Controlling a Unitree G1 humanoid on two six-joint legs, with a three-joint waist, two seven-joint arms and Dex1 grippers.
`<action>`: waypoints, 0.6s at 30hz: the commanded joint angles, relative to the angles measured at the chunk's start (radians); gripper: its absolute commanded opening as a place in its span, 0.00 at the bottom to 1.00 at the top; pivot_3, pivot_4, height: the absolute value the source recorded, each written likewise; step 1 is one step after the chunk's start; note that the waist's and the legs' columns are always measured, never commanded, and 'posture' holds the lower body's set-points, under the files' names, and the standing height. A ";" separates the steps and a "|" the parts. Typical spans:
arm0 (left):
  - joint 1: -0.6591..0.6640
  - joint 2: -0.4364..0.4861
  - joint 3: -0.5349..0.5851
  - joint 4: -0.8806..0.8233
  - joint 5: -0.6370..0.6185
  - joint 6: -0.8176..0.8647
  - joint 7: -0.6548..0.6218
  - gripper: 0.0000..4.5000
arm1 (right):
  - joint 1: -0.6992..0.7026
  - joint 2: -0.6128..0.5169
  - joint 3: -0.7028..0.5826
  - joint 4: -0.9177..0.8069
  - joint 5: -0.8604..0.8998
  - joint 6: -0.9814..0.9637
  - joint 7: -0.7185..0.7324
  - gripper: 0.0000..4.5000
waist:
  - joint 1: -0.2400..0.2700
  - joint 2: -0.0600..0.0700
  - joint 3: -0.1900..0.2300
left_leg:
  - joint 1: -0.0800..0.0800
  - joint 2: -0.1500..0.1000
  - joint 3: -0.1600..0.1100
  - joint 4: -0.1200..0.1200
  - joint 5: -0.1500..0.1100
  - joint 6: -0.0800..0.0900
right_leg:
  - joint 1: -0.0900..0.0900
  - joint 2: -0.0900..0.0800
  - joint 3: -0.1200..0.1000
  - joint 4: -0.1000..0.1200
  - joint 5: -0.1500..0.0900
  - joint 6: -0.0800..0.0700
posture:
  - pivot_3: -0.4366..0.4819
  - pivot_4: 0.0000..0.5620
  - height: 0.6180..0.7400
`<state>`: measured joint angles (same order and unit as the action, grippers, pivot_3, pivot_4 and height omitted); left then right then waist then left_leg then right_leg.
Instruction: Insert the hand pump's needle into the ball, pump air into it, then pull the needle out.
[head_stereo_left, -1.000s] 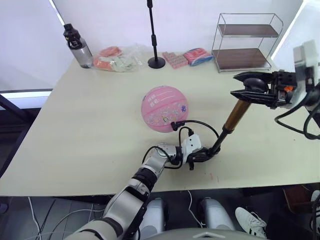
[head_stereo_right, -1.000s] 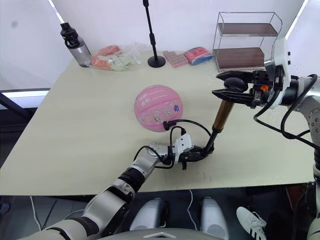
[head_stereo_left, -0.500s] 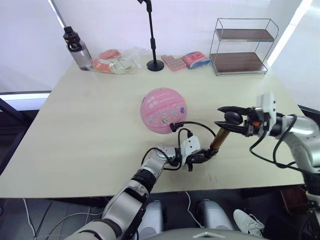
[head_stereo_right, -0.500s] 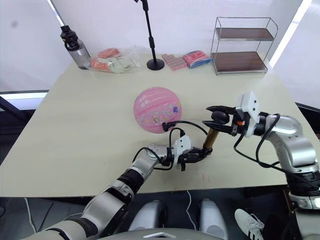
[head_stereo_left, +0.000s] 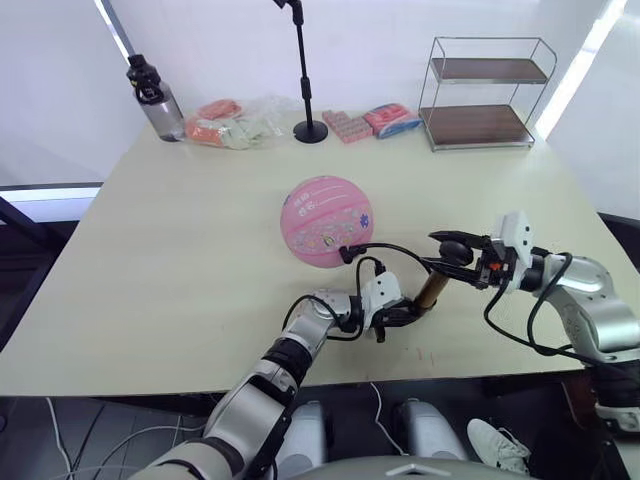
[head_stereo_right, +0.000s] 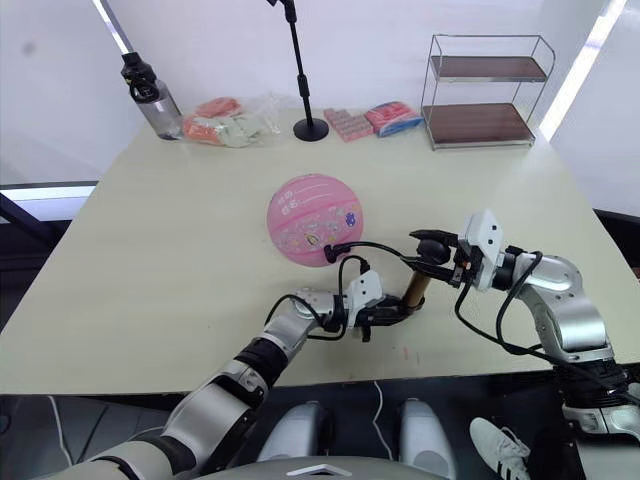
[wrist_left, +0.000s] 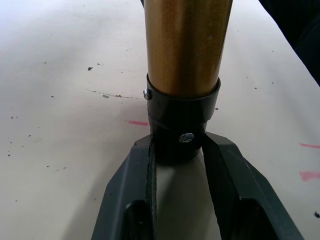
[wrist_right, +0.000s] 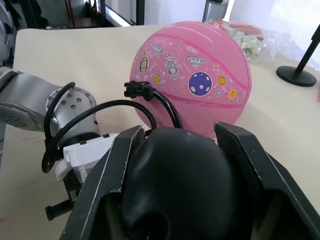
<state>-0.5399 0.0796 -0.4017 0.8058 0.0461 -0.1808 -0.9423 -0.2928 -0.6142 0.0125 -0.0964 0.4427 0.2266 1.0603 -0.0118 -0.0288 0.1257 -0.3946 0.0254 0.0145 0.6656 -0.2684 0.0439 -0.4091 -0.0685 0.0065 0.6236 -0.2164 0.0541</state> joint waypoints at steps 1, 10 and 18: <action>0.061 0.045 -0.026 0.107 0.064 0.080 0.006 0.21 | -0.040 -0.038 -0.047 -0.062 0.062 0.080 0.004 0.39 | 0.001 0.001 0.001 | -0.001 0.000 0.000 0.000 0.000 0.000 | 0.000 0.000 0.000 0.000 0.000 0.000 | 0.48 0.27 1.00; 0.063 0.045 -0.029 0.109 0.062 0.078 0.004 0.21 | -0.246 -0.168 -0.177 -0.110 0.212 0.268 0.008 0.39 | 0.002 0.004 0.008 | -0.003 -0.001 0.000 0.000 0.000 0.000 | -0.002 -0.001 0.000 0.000 0.000 0.000 | 0.48 0.27 1.00; 0.060 0.042 -0.029 0.114 0.063 0.076 0.005 0.21 | -0.385 -0.259 -0.222 -0.121 0.314 0.401 0.001 0.39 | 0.001 0.005 0.011 | -0.003 -0.001 0.000 0.001 0.000 0.000 | -0.002 -0.002 0.000 0.000 0.000 0.000 | 0.48 0.27 1.00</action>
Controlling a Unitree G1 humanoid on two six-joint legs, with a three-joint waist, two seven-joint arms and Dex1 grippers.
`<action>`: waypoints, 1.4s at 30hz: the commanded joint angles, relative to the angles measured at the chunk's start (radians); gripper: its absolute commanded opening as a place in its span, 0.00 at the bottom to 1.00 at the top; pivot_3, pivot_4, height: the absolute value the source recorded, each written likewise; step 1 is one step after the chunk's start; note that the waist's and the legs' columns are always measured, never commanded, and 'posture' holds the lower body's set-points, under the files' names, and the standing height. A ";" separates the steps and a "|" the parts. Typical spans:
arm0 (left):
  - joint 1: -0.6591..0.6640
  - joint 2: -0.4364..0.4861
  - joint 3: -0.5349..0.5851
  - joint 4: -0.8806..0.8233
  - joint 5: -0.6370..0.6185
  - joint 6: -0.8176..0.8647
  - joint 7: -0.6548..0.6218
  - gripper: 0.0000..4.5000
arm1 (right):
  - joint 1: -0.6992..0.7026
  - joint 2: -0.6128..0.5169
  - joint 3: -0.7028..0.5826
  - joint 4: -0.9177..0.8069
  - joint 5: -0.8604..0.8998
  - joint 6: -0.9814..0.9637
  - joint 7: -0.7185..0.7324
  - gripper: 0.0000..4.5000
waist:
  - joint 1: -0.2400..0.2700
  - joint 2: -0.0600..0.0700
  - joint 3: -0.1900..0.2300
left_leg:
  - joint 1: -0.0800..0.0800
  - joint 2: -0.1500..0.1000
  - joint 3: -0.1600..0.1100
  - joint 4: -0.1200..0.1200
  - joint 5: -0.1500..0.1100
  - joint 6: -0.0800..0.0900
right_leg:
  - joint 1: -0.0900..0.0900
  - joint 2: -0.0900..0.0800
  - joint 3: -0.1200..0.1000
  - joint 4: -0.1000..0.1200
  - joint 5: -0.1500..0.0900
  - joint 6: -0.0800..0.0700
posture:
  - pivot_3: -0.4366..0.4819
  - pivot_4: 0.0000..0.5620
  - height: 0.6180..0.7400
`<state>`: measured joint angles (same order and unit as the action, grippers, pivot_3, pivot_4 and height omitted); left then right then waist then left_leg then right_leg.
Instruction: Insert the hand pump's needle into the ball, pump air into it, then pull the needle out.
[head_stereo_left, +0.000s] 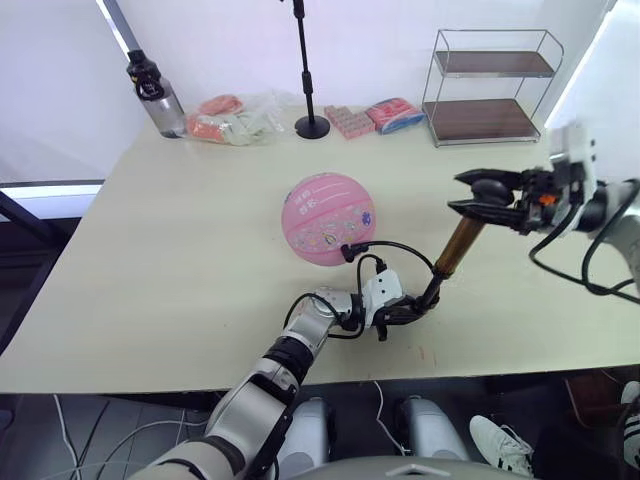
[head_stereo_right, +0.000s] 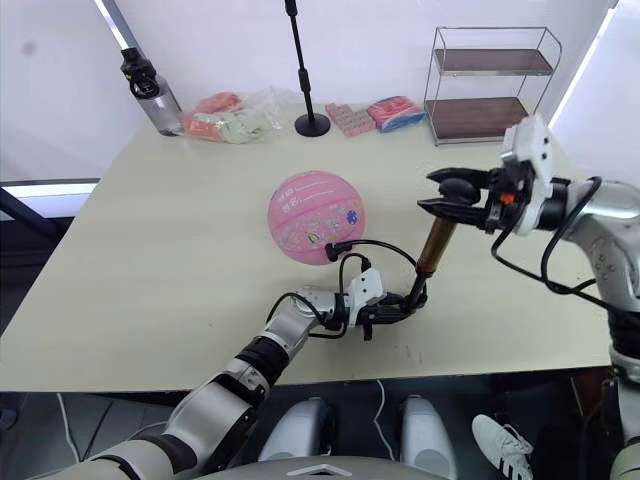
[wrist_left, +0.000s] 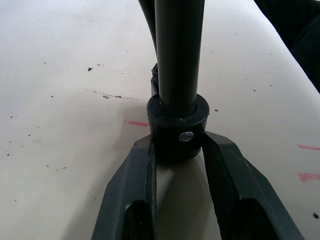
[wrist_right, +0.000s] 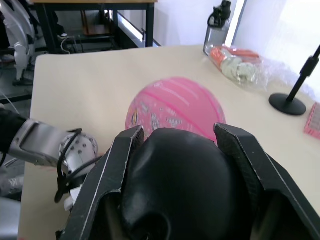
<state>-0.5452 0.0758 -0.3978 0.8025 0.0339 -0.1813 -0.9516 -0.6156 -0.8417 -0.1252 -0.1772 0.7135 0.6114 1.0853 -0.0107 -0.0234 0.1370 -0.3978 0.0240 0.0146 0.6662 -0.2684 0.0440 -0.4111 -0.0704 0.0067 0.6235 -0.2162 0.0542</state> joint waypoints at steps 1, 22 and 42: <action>0.066 0.046 -0.033 0.117 0.074 0.077 0.014 0.21 | -0.077 -0.039 -0.088 -0.045 0.054 0.032 -0.026 0.39 | 0.000 0.000 0.000 | 0.000 0.000 0.000 0.000 0.000 0.000 | 0.000 0.000 0.000 0.000 0.000 0.000 | 0.48 0.27 1.00; 0.067 0.044 -0.033 0.123 0.076 0.073 0.025 0.21 | 0.269 0.105 0.116 0.046 -0.224 -0.263 -0.017 0.39 | -0.001 -0.007 -0.011 | 0.002 0.001 -0.002 0.000 0.000 0.000 | 0.002 0.000 -0.002 0.000 -0.001 0.000 | 0.48 0.27 1.00; 0.071 0.053 -0.030 0.111 0.080 0.080 0.014 0.21 | 0.298 0.163 0.143 0.120 -0.274 -0.394 0.010 0.39 | -0.002 -0.006 -0.011 | 0.007 0.001 -0.005 0.000 0.000 0.000 | 0.006 0.001 -0.004 0.000 -0.002 0.002 | 0.48 0.27 1.00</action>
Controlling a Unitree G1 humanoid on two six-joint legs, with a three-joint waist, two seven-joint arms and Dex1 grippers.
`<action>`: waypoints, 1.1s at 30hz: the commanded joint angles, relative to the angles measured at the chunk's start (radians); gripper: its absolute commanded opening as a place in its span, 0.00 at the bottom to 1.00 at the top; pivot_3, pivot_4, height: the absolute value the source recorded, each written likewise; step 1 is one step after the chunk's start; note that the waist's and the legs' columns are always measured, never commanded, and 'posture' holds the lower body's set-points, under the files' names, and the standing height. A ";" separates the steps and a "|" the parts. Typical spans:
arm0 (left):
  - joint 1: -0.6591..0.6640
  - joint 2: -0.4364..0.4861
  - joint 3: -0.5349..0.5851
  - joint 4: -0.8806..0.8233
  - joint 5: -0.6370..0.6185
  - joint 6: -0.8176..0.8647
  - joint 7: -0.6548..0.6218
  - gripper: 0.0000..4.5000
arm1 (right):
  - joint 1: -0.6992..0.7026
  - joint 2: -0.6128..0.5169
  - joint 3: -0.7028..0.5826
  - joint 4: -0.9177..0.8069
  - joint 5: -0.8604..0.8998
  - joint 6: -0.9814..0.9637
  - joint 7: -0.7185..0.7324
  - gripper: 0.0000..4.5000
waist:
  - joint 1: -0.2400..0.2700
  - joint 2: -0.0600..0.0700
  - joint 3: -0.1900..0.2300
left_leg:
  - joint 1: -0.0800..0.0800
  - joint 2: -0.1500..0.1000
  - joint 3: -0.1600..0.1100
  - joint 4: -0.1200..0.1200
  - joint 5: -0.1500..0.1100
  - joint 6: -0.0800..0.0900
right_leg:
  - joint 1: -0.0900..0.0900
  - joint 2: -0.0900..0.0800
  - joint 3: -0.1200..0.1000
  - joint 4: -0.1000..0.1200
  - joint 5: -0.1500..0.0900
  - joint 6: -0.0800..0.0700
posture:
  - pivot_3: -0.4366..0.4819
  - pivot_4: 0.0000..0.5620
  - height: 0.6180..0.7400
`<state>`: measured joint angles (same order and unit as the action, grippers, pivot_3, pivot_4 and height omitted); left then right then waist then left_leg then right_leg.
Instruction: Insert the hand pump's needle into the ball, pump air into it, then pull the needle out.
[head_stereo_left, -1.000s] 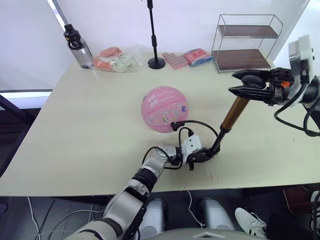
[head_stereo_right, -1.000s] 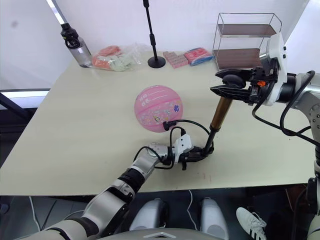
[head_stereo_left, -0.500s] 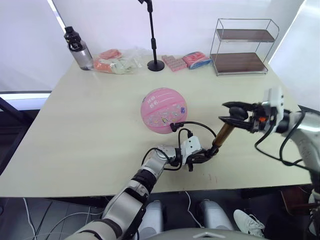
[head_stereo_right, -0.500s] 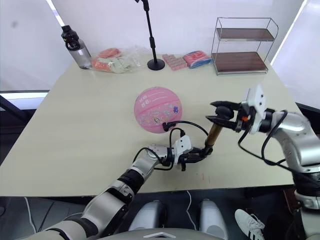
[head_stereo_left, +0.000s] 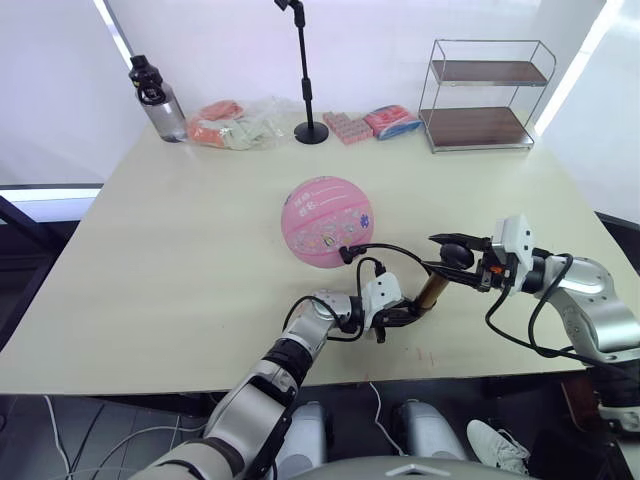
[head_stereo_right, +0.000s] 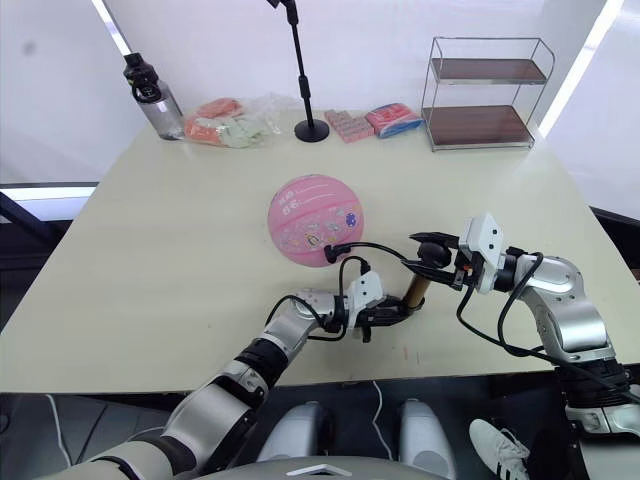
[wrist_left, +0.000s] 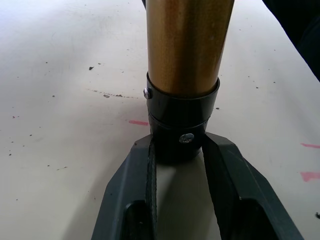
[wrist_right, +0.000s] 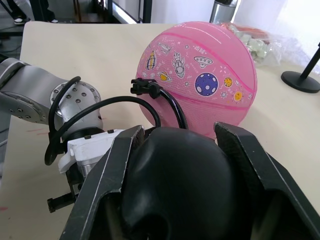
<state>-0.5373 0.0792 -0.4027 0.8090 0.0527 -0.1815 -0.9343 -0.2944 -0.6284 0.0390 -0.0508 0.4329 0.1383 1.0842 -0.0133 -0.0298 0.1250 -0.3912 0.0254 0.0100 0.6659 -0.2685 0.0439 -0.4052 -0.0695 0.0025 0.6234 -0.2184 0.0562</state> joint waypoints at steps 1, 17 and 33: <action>0.063 0.050 -0.025 0.105 0.061 0.080 -0.004 0.21 | -0.045 -0.064 -0.037 -0.023 0.027 0.106 0.013 0.39 | 0.001 0.002 0.001 | 0.000 0.000 0.000 0.000 0.000 0.000 | 0.000 0.000 0.000 0.000 0.000 -0.001 | 0.48 0.27 1.00; 0.062 0.051 -0.029 0.105 0.057 0.081 -0.007 0.21 | -0.343 -0.287 -0.231 -0.155 0.307 0.448 0.047 0.39 | 0.005 0.008 0.013 | -0.008 -0.002 -0.002 0.000 0.000 0.000 | -0.004 -0.002 -0.002 -0.002 0.002 -0.003 | 0.48 0.27 1.00; 0.064 0.046 -0.029 0.109 0.056 0.080 -0.005 0.21 | -0.266 -0.247 -0.146 -0.171 0.259 0.446 0.050 0.39 | 0.003 0.007 0.013 | -0.008 -0.002 -0.002 0.000 0.000 0.000 | -0.004 -0.002 -0.002 -0.002 0.002 -0.003 | 0.48 0.27 1.00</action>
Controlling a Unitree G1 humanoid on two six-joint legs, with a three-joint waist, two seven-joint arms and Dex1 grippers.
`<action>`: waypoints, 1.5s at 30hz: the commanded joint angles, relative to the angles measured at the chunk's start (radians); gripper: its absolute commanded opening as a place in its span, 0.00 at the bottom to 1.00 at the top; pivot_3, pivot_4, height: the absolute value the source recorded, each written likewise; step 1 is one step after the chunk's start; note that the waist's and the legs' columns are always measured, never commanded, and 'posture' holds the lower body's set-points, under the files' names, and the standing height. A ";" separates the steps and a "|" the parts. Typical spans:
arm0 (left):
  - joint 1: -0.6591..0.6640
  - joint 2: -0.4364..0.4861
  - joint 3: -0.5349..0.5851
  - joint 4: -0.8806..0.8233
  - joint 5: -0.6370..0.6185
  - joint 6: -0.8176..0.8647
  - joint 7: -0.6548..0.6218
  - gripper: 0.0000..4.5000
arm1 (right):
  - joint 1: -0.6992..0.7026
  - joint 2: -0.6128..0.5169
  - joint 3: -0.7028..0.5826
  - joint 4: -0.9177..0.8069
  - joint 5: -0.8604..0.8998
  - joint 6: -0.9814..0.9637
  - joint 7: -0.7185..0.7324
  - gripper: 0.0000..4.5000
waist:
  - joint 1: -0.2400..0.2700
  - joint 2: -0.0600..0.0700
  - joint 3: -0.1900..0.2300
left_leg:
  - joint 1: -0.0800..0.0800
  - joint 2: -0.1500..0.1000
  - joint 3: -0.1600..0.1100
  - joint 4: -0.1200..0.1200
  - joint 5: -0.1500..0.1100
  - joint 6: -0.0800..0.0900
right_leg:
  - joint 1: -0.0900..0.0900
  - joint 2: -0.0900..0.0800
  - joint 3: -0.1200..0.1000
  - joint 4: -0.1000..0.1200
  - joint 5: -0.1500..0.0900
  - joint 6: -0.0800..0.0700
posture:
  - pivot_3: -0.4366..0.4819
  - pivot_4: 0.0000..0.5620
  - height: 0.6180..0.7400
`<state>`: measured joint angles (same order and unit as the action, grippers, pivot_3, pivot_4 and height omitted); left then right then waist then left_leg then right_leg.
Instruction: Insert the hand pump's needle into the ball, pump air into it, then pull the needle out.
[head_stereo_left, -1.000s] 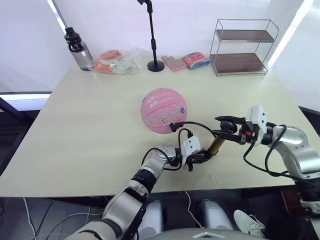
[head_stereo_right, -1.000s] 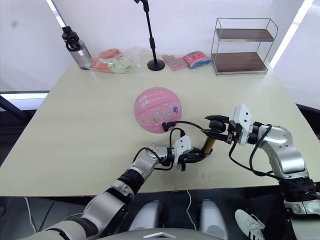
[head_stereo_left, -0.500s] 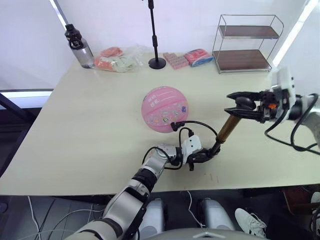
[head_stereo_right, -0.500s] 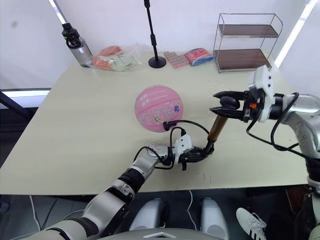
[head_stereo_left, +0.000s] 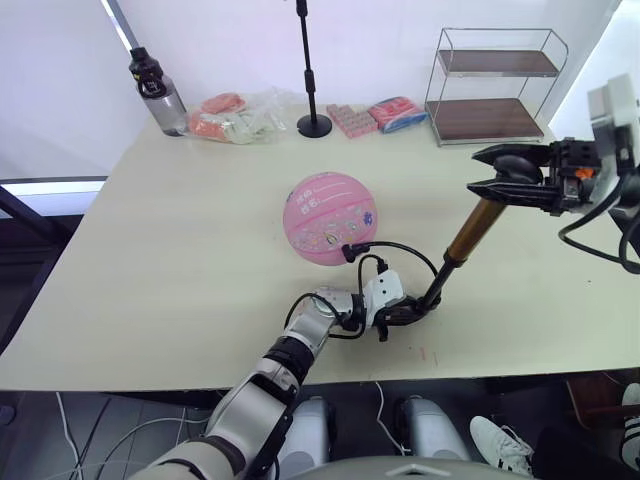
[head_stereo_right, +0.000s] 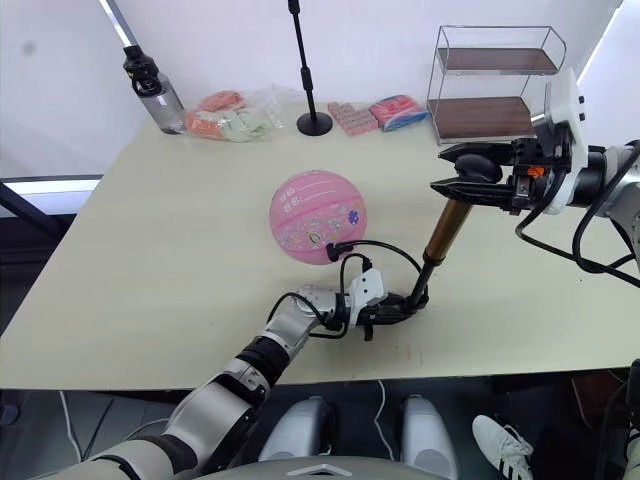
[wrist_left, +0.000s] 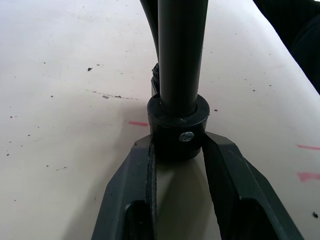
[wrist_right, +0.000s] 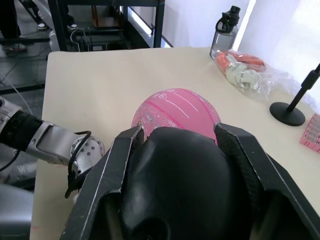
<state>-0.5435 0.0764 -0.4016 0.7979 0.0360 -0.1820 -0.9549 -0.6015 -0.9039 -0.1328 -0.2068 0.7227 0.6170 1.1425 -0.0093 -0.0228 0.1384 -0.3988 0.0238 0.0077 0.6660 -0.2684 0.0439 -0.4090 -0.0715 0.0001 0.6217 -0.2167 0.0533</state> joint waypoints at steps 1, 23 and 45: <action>0.070 0.049 -0.030 0.119 0.073 0.081 0.016 0.21 | 0.061 0.053 0.035 -0.009 -0.046 -0.049 -0.023 0.39 | -0.001 0.000 -0.001 | 0.000 0.000 0.000 0.000 0.000 0.000 | 0.000 0.000 0.000 0.000 0.000 0.000 | 0.48 0.27 1.00; 0.059 0.044 -0.027 0.132 0.073 0.074 0.031 0.21 | 0.320 0.257 0.182 0.188 -0.319 -0.404 -0.033 0.39 | -0.004 -0.006 -0.012 | 0.006 0.001 -0.003 0.000 0.000 0.000 | 0.005 0.003 -0.003 0.000 -0.001 -0.001 | 0.48 0.27 1.00; 0.056 0.050 -0.024 0.138 0.072 0.071 0.023 0.21 | -0.077 -0.027 -0.070 0.048 0.017 -0.006 0.018 0.39 | 0.000 0.002 0.001 | 0.001 -0.001 -0.004 0.001 0.000 0.000 | 0.003 0.000 -0.004 0.000 -0.001 -0.001 | 0.48 0.27 1.00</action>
<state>-0.5487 0.0723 -0.4012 0.8079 0.0352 -0.1833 -0.9519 -0.6241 -0.9006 -0.1258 -0.1497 0.7124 0.6025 1.1710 -0.0090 -0.0204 0.1390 -0.3978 0.0231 0.0034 0.6667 -0.2684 0.0439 -0.4056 -0.0712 -0.0037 0.6218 -0.2174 0.0524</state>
